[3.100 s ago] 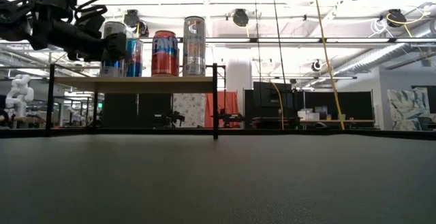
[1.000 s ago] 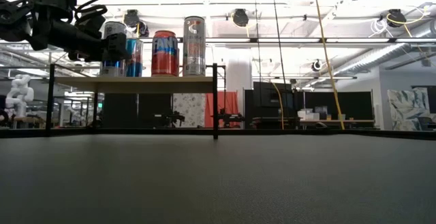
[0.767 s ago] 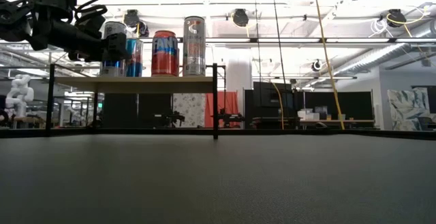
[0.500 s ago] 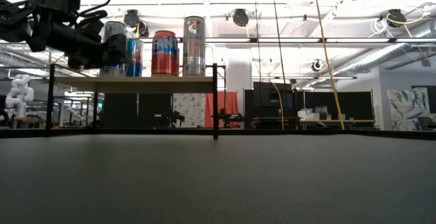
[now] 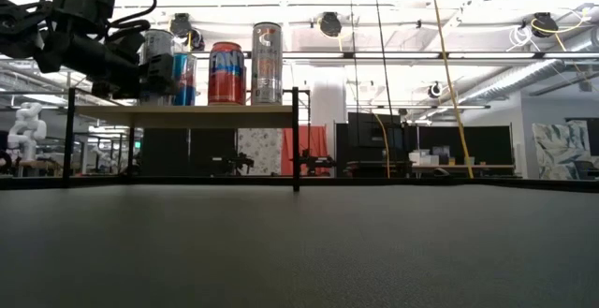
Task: Place canned beverage on shelf
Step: Put the white-blue soda can aligned with the other white-blue soda can on the shelf
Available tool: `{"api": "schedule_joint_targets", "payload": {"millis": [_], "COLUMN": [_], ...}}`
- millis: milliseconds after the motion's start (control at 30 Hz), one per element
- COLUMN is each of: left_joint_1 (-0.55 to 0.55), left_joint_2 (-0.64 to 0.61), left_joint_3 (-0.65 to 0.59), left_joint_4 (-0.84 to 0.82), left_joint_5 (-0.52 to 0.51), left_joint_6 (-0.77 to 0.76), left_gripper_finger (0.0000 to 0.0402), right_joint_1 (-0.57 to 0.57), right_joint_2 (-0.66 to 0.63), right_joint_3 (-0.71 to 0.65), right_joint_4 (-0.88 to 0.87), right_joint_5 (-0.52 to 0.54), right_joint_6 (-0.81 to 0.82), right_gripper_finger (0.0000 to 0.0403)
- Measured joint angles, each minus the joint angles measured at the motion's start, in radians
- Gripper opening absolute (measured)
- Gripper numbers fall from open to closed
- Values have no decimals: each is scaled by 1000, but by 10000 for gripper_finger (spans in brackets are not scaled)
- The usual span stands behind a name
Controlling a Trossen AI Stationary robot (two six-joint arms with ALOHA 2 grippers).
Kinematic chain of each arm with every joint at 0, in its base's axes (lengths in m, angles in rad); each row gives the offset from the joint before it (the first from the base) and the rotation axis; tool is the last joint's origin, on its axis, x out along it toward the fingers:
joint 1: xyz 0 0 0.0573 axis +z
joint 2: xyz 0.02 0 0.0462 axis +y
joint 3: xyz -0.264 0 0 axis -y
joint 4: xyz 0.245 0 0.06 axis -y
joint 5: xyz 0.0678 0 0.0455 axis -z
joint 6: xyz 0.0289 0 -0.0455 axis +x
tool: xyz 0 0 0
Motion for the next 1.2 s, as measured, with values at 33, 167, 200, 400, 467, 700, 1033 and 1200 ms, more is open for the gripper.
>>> {"api": "schedule_joint_targets", "payload": {"millis": [33,167,200,400,467,700,1033,1200], "left_joint_1": [0,0,0,0,0,-24,-82,-106], "left_joint_2": [0,0,0,-1,-1,-21,-107,-185], "left_joint_3": [0,0,1,2,2,3,3,3], "left_joint_4": [1,2,2,10,13,-17,-33,-103], "left_joint_5": [0,0,0,0,0,30,30,5], "left_joint_6": [0,0,0,-1,-1,-87,-52,-54], "left_gripper_finger": [329,329,329,329,329,329,329,329], "right_joint_1": [0,0,0,0,0,0,2,10], "right_joint_2": [0,0,0,0,0,12,62,66], "right_joint_3": [0,0,0,0,0,0,0,0], "right_joint_4": [-3,-3,-4,-6,-13,-57,-64,-60], "right_joint_5": [0,0,0,0,0,2,-2,-2], "right_joint_6": [-1,-14,-19,-25,-26,-28,4,4], "right_gripper_finger": [270,270,270,270,270,270,270,270]}}
